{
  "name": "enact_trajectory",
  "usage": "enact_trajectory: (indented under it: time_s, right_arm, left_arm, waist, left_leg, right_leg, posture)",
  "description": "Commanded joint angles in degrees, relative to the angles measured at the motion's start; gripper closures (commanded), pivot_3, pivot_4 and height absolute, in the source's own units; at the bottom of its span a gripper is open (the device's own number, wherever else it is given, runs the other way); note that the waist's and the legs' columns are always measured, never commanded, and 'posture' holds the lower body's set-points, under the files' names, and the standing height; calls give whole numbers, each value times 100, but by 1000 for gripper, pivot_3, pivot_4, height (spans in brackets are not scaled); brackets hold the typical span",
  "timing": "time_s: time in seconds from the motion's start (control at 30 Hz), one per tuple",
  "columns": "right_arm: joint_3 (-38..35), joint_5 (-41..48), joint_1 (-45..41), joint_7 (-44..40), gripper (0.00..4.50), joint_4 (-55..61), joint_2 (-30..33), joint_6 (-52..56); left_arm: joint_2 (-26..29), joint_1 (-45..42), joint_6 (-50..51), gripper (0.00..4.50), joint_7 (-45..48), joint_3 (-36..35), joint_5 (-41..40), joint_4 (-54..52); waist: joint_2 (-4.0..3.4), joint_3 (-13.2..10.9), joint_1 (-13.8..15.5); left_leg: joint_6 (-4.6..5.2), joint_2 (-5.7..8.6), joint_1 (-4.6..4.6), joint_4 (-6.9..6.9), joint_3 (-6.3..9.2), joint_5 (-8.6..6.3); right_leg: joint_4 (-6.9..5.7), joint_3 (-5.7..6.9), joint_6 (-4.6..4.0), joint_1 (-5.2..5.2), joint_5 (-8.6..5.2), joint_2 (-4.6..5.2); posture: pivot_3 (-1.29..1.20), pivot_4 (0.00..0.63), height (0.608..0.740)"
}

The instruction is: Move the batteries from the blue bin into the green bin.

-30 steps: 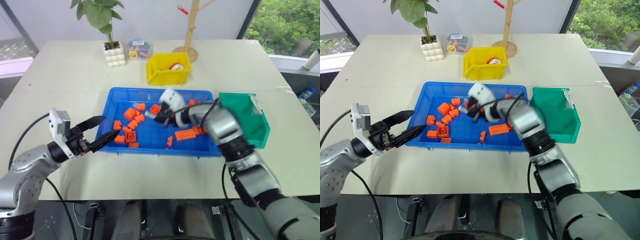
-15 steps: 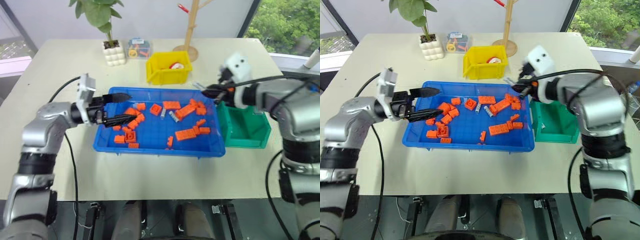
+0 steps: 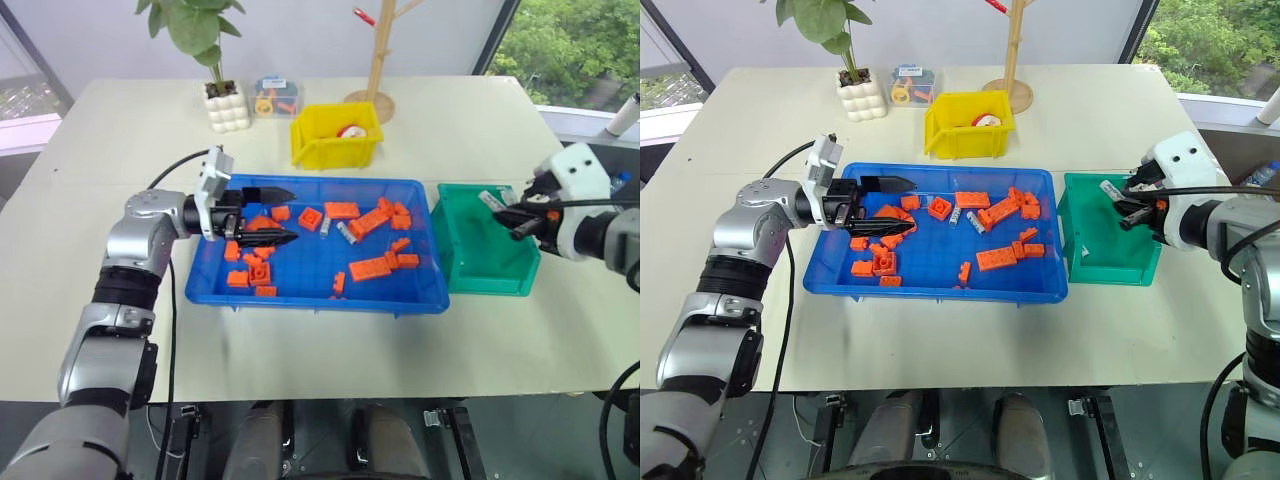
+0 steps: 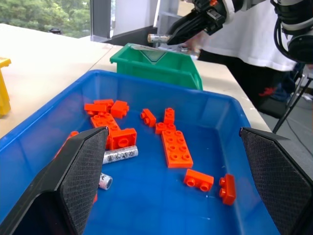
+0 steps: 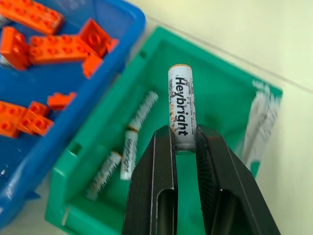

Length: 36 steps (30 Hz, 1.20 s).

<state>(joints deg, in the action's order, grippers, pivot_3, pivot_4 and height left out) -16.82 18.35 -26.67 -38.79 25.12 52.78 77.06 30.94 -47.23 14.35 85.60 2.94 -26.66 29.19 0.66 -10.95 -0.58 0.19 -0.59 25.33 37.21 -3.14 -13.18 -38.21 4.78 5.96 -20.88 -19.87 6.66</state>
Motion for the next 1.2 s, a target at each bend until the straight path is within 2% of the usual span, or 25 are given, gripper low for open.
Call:
enact_trajectory:
  time_s: [0.03, 0.1, 0.17, 0.2, 0.4, 0.43, 0.53, 0.63, 0.73, 0.8, 1.0, 1.2]
  right_arm:
    - [-103, 53, 87, 141, 4481, 92, -1, -168]
    - [-46, 21, 180, 186, 4481, -33, 45, -336]
    - [7, -19, 289, 187, 3459, -148, 151, -536]
    - [30, -28, 328, 185, 3238, -182, 194, -604]
    - [196, -74, 377, 146, 302, -427, 414, -1040]
    - [230, -94, 372, 154, 63, -475, 457, -1114]
    - [414, -235, 265, 163, 63, -671, 666, -1480]
    - [565, -204, -453, 313, 63, -900, 468, -1676]
    - [678, 145, -1386, 475, 63, -956, -236, -1380]
    - [600, 519, -1775, 733, 63, -953, -1170, -1005]
    - [488, 885, -2025, 1721, 63, -780, -3295, -203]
    - [951, 936, -1953, 2129, 63, -460, -4077, 100]
  left_arm:
    - [63, -119, -67, 0, 32, -173, 10, -81]
    - [124, -62, -20, 0, -6, -234, -2, -158]
    - [191, 18, 33, 0, -47, -289, -22, -259]
    - [227, 58, 59, 0, -61, -314, -35, -306]
    - [386, 294, 256, 0, -165, -461, -102, -644]
    - [403, 321, 281, 0, -179, -480, -109, -684]
    - [460, 418, 359, 0, -255, -544, -121, -817]
    - [503, 512, 425, 0, -356, -624, -124, -921]
    - [541, 625, 482, 0, -475, -705, -153, -1043]
    - [550, 726, 506, 0, -626, -791, -184, -1174]
    - [493, 1025, 457, 0, -1367, -1147, -238, -1700]
    - [598, 1561, 682, 0, -1918, -1515, -418, -2482]
  waist:
    - [0, 0, 2]
    - [0, 0, 3]
    - [0, 0, 4]
    - [0, 0, 6]
    - [0, 0, 7]
    - [0, 0, 7]
    - [0, 0, 4]
    - [-1, 0, -21]
    - [-5, 1, -63]
    - [-2, 2, -43]
    - [1, 3, 30]
    - [0, 3, -6]
  left_leg:
    - [0, 0, 0, 1, 2, 0]
    - [0, 1, 0, 1, 2, 0]
    - [0, 1, 0, 3, 3, 0]
    - [0, 1, 0, 3, 2, 0]
    - [0, 1, 0, 6, 5, 0]
    - [0, 1, 0, 8, 6, 0]
    - [0, 1, 0, 8, 6, 0]
    - [0, 1, 0, 9, 5, 0]
    - [-4, -5, -4, 9, -2, 2]
    - [-7, -14, -5, 6, 4, 4]
    - [-11, -6, 7, 8, 19, 7]
    - [-9, 4, 10, 10, 25, 5]
  right_leg:
    - [0, 0, 0, 1, 0, 0]
    - [0, 0, 0, 2, 0, 0]
    - [0, 0, 0, 3, 0, 0]
    - [0, 0, 0, 3, 0, 1]
    - [-1, 1, 0, 5, 0, 0]
    - [-1, 1, 0, 6, 0, 0]
    - [-1, 0, 0, 6, 0, 1]
    - [-2, 0, 0, 5, 0, 0]
    - [-4, -1, 0, 2, 0, 0]
    - [-10, 0, 0, 1, 0, -13]
    - [-13, 1, -2, 2, 1, -13]
    - [-27, 0, 0, 0, 1, -6]
  posture:
    - [0, 150, 739]
    - [0, 150, 739]
    - [0, 150, 739]
    - [0, 150, 739]
    - [0, 150, 739]
    - [0, 150, 739]
    - [0, 150, 739]
    - [0, 150, 739]
    - [0, 150, 739]
    - [0, 150, 739]
    - [0, 150, 739]
    - [0, 150, 739]
